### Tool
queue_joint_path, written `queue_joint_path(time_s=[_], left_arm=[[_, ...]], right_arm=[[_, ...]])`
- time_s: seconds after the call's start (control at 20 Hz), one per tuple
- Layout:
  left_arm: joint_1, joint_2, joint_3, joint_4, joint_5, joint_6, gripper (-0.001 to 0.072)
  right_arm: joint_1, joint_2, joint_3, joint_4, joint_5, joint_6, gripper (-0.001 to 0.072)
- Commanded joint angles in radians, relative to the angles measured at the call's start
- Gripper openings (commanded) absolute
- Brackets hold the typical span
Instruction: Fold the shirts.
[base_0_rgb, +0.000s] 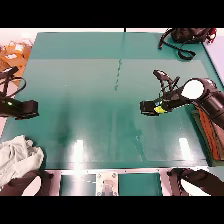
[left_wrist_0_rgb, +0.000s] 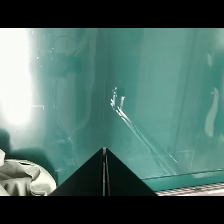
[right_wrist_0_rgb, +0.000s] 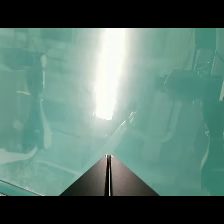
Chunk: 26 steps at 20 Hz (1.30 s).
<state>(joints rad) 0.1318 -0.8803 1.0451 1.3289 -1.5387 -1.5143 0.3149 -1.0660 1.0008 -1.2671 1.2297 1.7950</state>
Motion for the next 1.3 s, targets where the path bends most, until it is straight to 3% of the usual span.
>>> queue_joint_path(time_s=[0.0,0.2,0.3,0.35,0.4,0.45,0.55,0.7,0.95,1.0,1.05,1.1,1.15,1.2,1.25], left_arm=[[0.000,0.001,0.000,0.004,0.002,0.000,0.0021],[0.000,0.001,0.000,0.036,0.002,-0.001,0.0021],[0.000,0.001,0.000,0.126,-0.016,-0.036,0.0024],[0.000,0.001,-0.001,0.205,-0.035,-0.068,0.0203],[0.000,0.001,-0.001,0.307,-0.061,-0.110,0.0592],[0.000,0.001,-0.003,0.406,-0.089,-0.145,0.0720],[0.001,0.001,-0.050,0.520,-0.157,-0.156,0.0720],[0.001,0.001,-0.244,0.523,-0.190,-0.166,0.0720],[0.001,0.001,-0.597,0.568,-0.058,-0.179,0.0720],[0.001,-0.002,-0.624,0.566,-0.023,-0.172,0.0694],[0.001,-0.009,-0.615,0.573,0.005,-0.159,0.0558],[0.001,-0.009,-0.615,0.581,0.024,-0.144,0.0517],[0.001,-0.009,-0.615,0.584,0.042,-0.140,0.0398],[0.001,-0.009,-0.610,0.584,0.052,-0.128,0.0012],[0.001,-0.009,-0.609,0.584,0.057,-0.123,0.0021]], right_arm=[[0.001,0.001,0.000,0.000,0.000,0.000,0.0014],[0.001,0.001,0.000,0.000,0.000,0.000,0.0014],[0.001,0.001,0.000,0.000,0.000,0.000,0.0014],[0.001,0.001,0.000,0.000,0.000,0.000,0.0014],[0.001,0.001,0.000,0.000,0.000,0.000,0.0014],[0.001,0.001,0.000,0.000,0.000,0.000,0.0014],[0.001,0.001,0.000,0.000,0.000,0.000,0.0014],[0.000,0.001,0.000,0.000,0.000,0.000,0.0014],[0.000,0.001,0.000,0.000,0.000,0.000,0.0014],[0.000,0.001,0.000,0.000,0.000,0.000,0.0014],[0.001,0.001,-0.001,0.000,0.000,0.000,0.0014],[0.001,0.001,0.000,0.000,0.000,0.000,0.0014],[0.001,0.001,0.000,0.000,0.000,0.000,0.0014],[0.000,0.001,0.000,0.000,0.000,0.000,0.0014],[0.000,0.001,0.000,0.000,0.000,0.000,0.0014]])
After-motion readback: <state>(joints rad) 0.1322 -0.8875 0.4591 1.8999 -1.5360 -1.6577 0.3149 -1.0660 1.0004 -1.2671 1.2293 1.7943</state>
